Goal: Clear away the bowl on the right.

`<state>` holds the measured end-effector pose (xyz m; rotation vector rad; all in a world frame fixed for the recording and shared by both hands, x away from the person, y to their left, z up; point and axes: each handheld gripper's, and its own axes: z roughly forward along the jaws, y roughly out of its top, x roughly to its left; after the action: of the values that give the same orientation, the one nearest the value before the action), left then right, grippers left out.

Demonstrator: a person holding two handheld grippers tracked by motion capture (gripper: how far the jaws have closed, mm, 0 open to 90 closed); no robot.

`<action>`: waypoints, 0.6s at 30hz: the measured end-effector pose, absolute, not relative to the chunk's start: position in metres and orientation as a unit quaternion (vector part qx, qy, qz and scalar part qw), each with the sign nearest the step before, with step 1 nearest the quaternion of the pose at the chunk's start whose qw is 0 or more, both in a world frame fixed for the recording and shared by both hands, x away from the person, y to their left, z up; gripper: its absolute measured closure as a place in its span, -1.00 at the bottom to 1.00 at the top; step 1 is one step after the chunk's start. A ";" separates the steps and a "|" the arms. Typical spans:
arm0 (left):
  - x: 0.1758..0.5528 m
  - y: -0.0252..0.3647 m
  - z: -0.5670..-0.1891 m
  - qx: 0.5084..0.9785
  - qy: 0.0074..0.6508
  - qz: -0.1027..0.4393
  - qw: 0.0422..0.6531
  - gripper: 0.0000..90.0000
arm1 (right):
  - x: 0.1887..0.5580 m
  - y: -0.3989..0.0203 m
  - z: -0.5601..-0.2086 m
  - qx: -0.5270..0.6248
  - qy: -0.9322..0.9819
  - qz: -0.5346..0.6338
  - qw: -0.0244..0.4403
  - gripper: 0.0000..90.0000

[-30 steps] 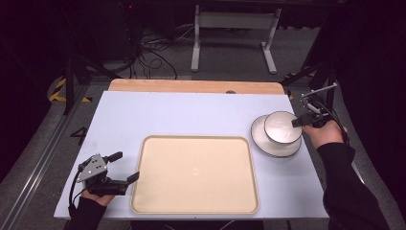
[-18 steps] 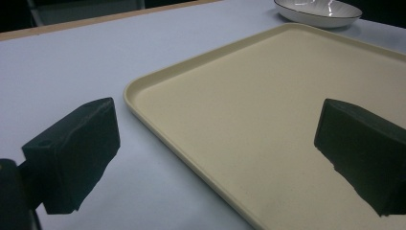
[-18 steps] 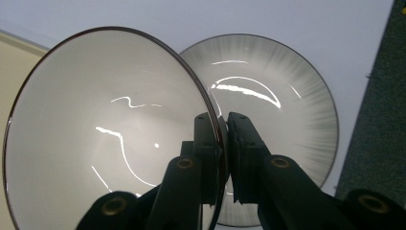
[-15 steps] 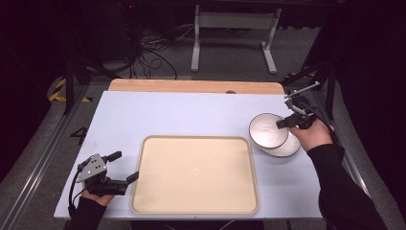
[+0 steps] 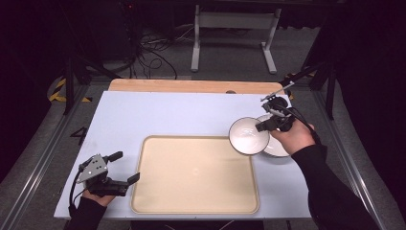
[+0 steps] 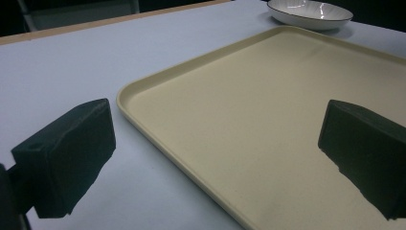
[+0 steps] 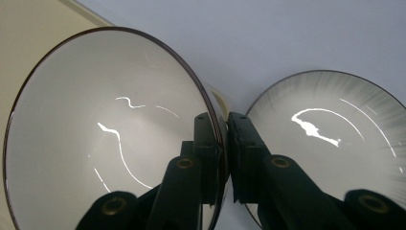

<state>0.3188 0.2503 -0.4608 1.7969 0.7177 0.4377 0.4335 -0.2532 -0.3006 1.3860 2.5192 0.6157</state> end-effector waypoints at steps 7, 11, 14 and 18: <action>0.319 0.251 -0.461 0.760 0.301 0.185 0.545 -1.00 | 0.427 -0.223 -0.300 0.434 0.871 0.211 0.094 0.85; 0.319 0.251 -0.461 0.761 0.301 0.185 0.545 -1.00 | 0.424 -0.209 -0.301 0.419 0.878 0.213 0.087 0.85; 0.319 0.251 -0.461 0.761 0.301 0.185 0.544 -1.00 | 0.422 -0.201 -0.301 0.411 0.882 0.217 0.083 0.85; 0.319 0.251 -0.461 0.761 0.301 0.185 0.544 -1.00 | 0.418 -0.186 -0.301 0.395 0.889 0.220 0.078 0.85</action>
<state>0.3192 0.2507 -0.4608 1.8056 0.7138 0.4381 0.4183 -0.1865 -0.3014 1.1817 2.6605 0.6596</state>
